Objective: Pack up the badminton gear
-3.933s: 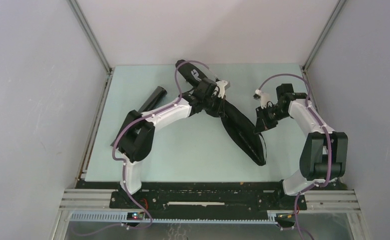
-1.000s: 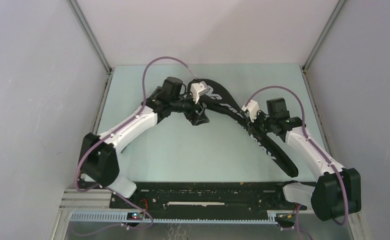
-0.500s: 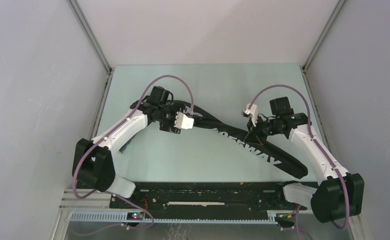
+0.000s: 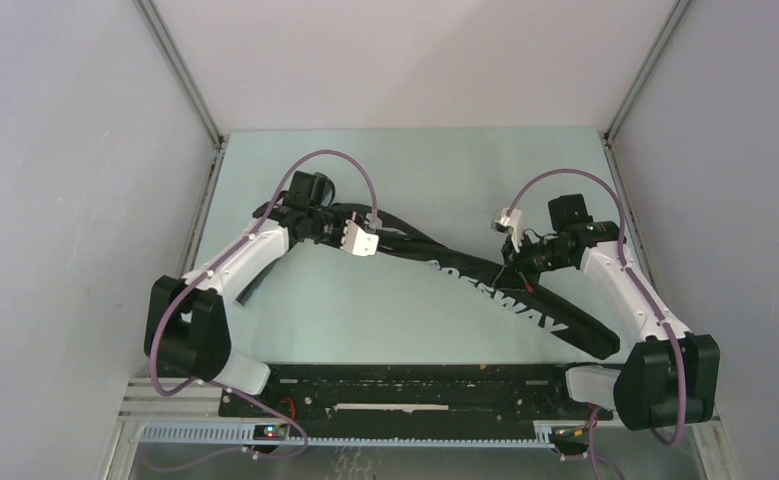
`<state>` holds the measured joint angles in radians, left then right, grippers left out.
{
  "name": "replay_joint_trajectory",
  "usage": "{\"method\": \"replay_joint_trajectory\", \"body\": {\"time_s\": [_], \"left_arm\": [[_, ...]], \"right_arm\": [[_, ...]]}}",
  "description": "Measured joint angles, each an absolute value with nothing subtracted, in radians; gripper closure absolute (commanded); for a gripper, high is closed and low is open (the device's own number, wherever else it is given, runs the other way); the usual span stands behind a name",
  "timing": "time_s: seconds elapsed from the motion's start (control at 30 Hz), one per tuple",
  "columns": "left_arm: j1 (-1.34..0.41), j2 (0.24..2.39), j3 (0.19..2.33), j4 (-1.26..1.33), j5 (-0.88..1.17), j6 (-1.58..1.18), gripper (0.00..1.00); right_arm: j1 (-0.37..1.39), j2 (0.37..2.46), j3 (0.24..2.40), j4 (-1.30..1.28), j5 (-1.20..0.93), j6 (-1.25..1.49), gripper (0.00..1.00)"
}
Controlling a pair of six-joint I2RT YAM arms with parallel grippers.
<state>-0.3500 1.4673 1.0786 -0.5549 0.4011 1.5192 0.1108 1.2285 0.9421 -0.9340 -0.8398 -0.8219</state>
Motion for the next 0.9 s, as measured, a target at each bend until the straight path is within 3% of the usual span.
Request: {"method": "replay_joint_trajectory", "body": {"time_s": [0.2,0.33,0.4,0.63,0.9], "left_arm": [[-0.346,1.504,1.079,-0.543,0.48,1.519,0.61],[-0.345,1.51,1.079,-0.539,0.506,1.522,0.9],[-0.347,1.508,1.079,-0.539,0.508,1.568,0.99],[-0.353,1.455,1.079,-0.584,0.501,1.514,1.0],[-0.383,1.378,1.081,-0.623,0.488,1.217,1.0]], "right_arm": [[0.094,1.254,0.955,-0.948,-0.846,-0.832,1.0],[0.093,1.26,0.957,-0.947,-0.84,-0.826,0.99],[0.091,1.264,0.968,-0.932,-0.815,-0.806,0.9],[0.096,1.316,1.066,-0.851,-0.71,-0.668,0.43],[0.165,1.362,1.171,-0.763,-0.555,-0.565,0.26]]}}
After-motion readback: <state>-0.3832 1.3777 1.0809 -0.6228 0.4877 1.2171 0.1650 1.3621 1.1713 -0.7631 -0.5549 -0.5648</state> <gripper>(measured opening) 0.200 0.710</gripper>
